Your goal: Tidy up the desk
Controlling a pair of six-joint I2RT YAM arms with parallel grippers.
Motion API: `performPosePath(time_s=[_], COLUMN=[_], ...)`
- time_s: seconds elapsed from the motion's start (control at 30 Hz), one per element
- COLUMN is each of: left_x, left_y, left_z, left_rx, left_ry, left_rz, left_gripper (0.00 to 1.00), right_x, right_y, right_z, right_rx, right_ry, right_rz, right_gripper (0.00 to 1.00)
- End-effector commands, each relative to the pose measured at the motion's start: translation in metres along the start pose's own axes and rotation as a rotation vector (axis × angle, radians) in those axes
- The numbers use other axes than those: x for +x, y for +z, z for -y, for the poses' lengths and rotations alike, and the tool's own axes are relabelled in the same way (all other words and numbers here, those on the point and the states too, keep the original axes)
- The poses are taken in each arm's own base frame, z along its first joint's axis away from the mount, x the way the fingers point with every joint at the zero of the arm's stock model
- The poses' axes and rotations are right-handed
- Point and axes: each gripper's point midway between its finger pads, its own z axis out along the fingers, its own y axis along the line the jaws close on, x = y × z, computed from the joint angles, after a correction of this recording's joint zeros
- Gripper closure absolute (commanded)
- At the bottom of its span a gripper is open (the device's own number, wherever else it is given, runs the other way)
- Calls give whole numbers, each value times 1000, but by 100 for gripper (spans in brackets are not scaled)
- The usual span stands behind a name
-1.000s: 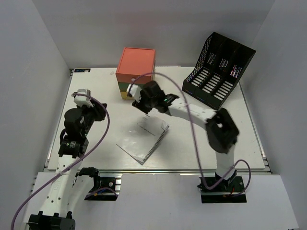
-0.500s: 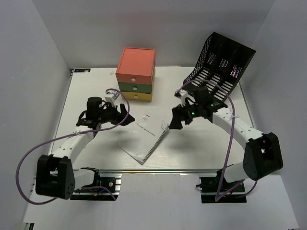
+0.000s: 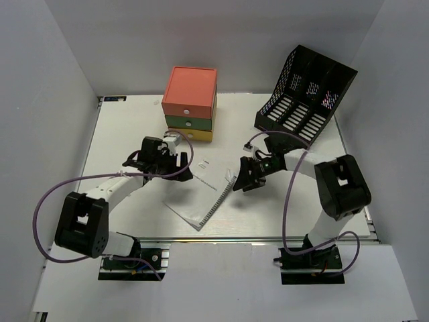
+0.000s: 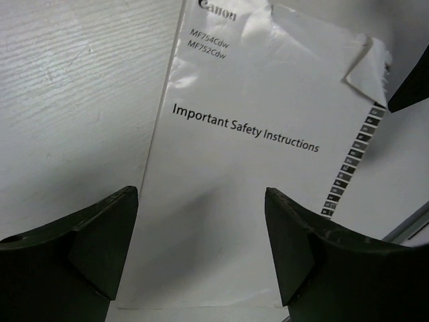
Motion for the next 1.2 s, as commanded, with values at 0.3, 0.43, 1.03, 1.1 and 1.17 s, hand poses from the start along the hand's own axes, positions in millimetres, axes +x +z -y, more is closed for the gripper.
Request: performPosePath(time_s=[0.3,0.43,1.03,1.1,1.17], left_x=[-12,-13,-12,-16,-27], left_y=[-2,-2,2,-3,-12], left_z=[-12,-16,-15,-14,-7], left_rx=[-153,-176,-180,-181,-168], left_ry=[47,38,42,51,62], left_rz=[1,8,-9,11,73], left_gripper=[13,13,13,13,13], right_x=[-57,-59,-82,-83,-83], right_y=[16,25,62,65,68], right_z=[13,27,36,42,42], right_rx=[30,73,105,115,106], right_ry=[38,111,114,123,111], right_rz=[156,152,200,202,196], right_gripper=[12,14,42,51,60])
